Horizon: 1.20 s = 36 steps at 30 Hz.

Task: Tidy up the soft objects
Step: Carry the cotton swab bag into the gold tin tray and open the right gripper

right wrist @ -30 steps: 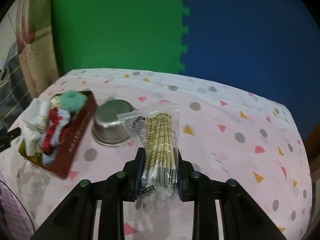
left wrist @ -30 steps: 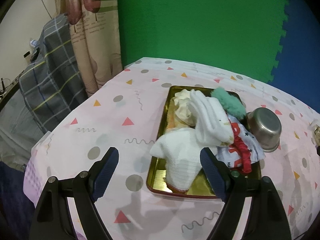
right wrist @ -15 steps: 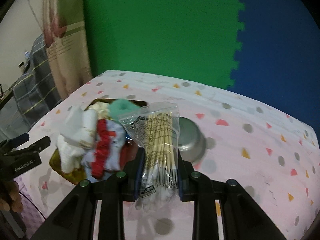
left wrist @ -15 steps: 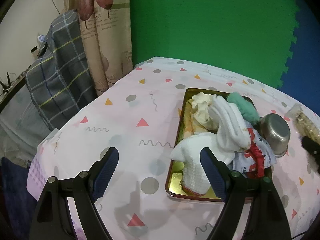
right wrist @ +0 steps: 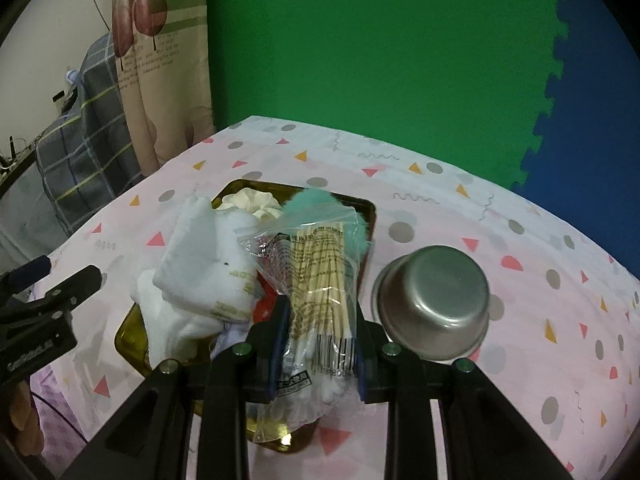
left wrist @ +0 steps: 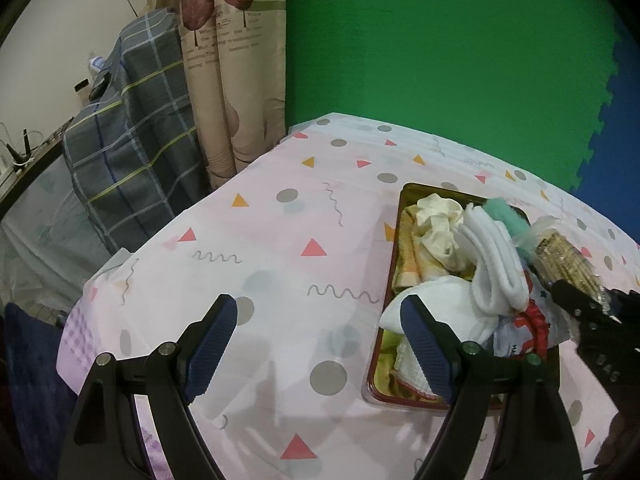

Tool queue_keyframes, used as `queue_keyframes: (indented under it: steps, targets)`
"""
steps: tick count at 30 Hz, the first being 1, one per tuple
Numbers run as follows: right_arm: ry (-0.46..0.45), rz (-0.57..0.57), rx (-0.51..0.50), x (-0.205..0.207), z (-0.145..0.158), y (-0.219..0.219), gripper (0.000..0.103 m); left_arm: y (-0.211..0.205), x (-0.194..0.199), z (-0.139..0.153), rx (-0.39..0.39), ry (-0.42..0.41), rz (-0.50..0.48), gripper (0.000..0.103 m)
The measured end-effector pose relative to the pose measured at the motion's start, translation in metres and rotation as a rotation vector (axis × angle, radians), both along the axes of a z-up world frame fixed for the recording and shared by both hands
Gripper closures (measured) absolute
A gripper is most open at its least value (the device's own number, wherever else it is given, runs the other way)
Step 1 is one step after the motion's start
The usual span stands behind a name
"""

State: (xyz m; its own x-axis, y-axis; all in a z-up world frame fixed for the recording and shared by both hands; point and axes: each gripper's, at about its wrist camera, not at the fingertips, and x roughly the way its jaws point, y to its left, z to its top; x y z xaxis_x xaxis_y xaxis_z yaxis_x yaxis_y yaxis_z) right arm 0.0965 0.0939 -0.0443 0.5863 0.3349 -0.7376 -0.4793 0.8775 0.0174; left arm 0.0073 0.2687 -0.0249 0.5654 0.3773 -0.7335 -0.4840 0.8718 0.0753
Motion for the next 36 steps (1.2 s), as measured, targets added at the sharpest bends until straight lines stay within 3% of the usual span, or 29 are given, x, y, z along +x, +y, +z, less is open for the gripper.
queue_keyframes:
  steps: [16, 24, 27, 29, 31, 36]
  targets:
    - [0.054, -0.003, 0.037, 0.022, -0.018, 0.043, 0.076, 0.01, -0.002, 0.003, -0.001, -0.006, 0.03, 0.021]
    - [0.055, -0.005, 0.042, 0.02, -0.019, 0.044, 0.073, 0.009, -0.002, 0.003, -0.003, -0.008, 0.027, 0.021]
    - [0.056, -0.02, 0.047, 0.018, -0.016, 0.04, 0.066, 0.007, -0.002, 0.002, 0.001, -0.003, 0.022, 0.021]
    - [0.053, -0.025, 0.038, 0.015, -0.014, 0.037, 0.052, 0.004, -0.001, 0.002, 0.002, -0.004, 0.016, 0.021]
    - [0.031, -0.032, 0.047, 0.008, -0.009, 0.031, 0.044, 0.001, -0.001, 0.002, 0.004, -0.005, 0.009, 0.021]
    - [-0.013, -0.024, 0.045, -0.01, 0.005, 0.019, 0.042, -0.007, 0.0, 0.004, 0.015, -0.001, -0.01, 0.021]
